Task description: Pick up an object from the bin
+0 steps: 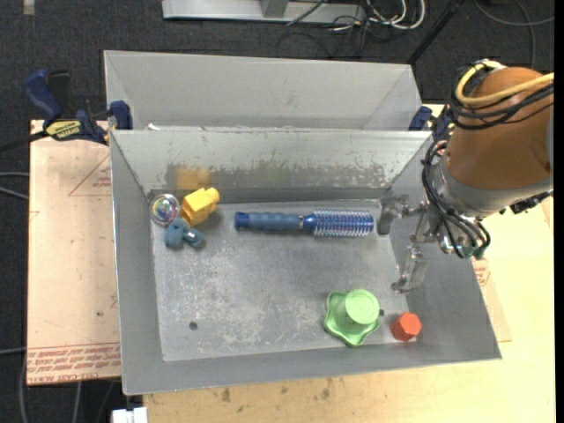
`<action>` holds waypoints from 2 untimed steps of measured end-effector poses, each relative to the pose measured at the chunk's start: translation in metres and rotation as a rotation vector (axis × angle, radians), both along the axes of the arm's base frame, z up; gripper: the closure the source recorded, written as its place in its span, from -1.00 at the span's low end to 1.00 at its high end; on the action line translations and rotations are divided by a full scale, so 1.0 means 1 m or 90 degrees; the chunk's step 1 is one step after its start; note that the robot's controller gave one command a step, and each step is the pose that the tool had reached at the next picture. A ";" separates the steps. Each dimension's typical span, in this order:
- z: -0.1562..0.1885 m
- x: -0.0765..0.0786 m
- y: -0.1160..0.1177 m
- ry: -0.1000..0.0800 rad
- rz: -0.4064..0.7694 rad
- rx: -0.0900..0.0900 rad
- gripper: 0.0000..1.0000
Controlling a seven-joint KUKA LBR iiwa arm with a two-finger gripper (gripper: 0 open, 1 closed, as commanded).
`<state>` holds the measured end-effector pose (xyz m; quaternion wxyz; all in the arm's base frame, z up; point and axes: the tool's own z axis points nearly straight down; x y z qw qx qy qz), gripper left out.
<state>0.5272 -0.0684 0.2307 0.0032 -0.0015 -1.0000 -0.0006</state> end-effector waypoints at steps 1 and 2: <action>-0.137 -0.013 0.020 -0.009 0.133 -0.002 -1.00; -0.142 -0.020 0.030 -0.016 0.376 -0.002 -1.00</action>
Offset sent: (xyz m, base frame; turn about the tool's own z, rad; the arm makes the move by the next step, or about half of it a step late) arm -0.0184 0.0223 -0.1607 -0.2177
